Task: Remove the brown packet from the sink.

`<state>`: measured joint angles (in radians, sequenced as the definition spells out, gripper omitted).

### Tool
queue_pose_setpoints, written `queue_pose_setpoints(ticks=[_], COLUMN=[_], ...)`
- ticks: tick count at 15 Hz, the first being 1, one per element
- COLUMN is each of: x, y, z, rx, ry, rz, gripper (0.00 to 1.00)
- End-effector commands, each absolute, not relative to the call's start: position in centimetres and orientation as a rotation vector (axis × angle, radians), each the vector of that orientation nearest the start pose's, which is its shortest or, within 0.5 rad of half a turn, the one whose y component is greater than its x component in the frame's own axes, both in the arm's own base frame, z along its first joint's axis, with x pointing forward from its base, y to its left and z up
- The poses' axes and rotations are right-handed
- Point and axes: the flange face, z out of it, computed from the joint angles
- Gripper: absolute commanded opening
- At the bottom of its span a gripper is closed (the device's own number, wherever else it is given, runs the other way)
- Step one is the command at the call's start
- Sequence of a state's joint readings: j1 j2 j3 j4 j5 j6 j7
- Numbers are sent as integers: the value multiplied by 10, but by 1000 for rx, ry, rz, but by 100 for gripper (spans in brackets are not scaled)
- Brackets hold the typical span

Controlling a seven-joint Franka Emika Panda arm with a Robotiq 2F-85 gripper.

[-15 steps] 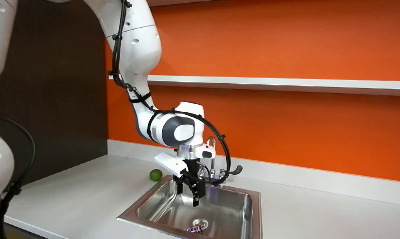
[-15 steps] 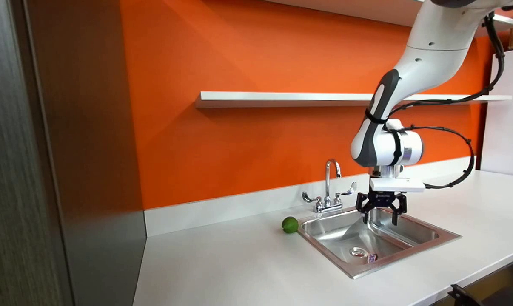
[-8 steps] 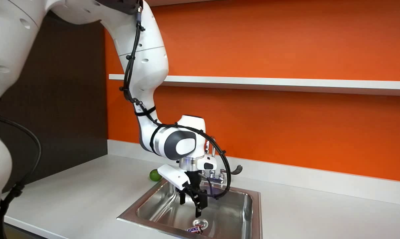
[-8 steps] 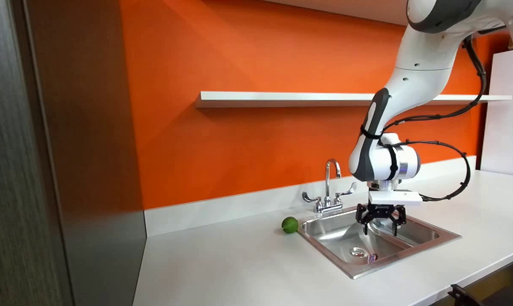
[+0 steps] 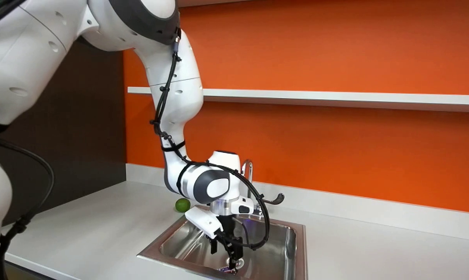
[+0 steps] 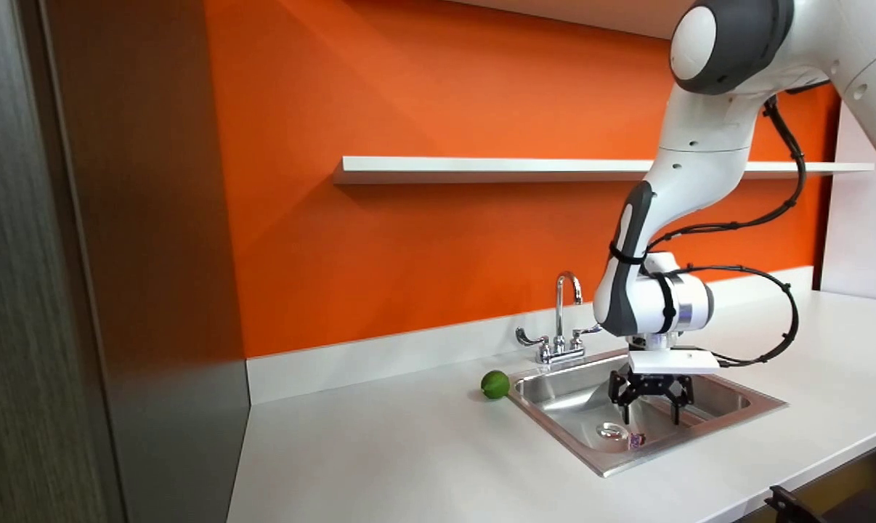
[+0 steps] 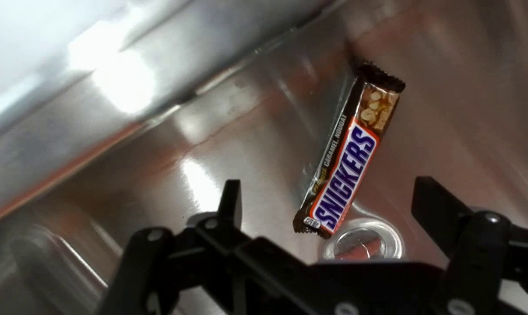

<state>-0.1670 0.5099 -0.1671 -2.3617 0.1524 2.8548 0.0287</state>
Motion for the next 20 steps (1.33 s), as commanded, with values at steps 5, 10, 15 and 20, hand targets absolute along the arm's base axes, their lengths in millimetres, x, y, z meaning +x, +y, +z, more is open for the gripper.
queue_pose_setpoints(ticks=[5,10,15,20], x=[466,466,474,490], y=[-178,-178,-180,-179], z=[112,113,108,100], rx=[-3088,-3088,-3078,-3077], ry=[768,769,781,773], rz=[19,18,16,18], gripper=[100,100,100,100])
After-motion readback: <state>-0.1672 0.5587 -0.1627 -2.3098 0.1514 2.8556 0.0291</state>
